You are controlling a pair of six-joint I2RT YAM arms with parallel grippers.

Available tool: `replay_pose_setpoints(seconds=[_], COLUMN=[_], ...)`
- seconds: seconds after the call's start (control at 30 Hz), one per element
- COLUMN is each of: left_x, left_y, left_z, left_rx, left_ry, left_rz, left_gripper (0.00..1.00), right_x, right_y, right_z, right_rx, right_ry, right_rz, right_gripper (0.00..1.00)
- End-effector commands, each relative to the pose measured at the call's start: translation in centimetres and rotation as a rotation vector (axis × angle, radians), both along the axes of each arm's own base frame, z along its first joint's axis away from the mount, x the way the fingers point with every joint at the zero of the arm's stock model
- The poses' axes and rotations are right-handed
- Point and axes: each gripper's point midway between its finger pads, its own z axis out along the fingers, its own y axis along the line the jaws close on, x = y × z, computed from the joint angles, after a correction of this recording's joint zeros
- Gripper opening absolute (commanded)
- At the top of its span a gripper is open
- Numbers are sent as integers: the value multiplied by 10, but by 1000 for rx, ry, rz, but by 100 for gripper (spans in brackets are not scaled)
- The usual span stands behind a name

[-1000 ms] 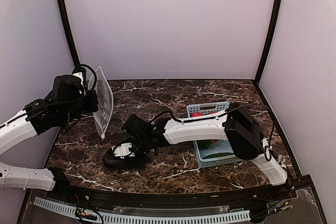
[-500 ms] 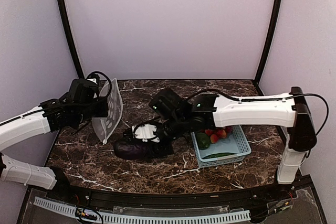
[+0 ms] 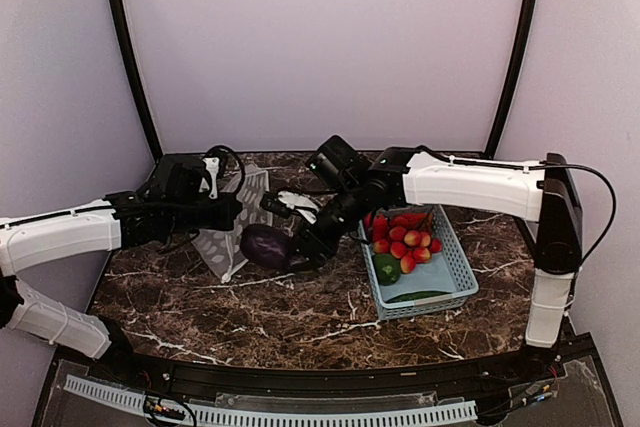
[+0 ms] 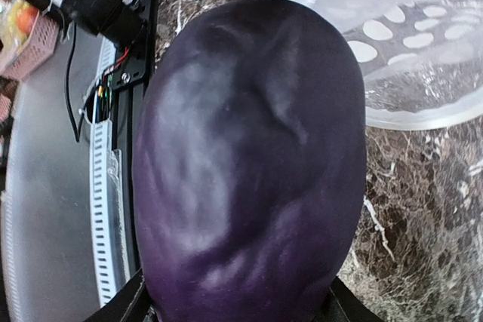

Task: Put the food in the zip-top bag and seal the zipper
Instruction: Pick up the fake vegetable from the center of the board, then place the fake vegetable in the zipper food storage bag.

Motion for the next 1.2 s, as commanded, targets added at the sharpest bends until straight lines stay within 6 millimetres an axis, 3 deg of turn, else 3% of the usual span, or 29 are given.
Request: replay_pose_setpoints(seconds=[0.0,0.23,0.53,0.67,0.87,1.03,1.13,1.17], left_x=[-7,-21,-21,-21,-18,-16,-15,-14], left_y=[-21,-50,-77,-94,-118,-117,-110,-107], left_z=[25,26,27,22,12,21,23,22], left_rx=[-99,-79,-77,-118,-117,-114,-108,-102], left_ry=[-41,-50,-55,-39,-10,-30,-31,-31], left_rz=[-68,-167,-194,-224,-263,-255,-222,-205], left_gripper=[1,1,1,1,1,1,1,1], right_x=[13,47,94,95,73,69,74,76], right_y=[4,6,-17,-13,2,-6,-14,-16], right_z=[15,7,-14,-6,-4,-7,10,20], right_rx=[29,14,-42,-13,-3,-22,10,28], right_ry=[185,316,345,355,405,398,355,331], right_rz=[-91,-190,-375,-352,-263,-268,-276,-276], right_gripper=[40,41,37,42,48,69,86,97])
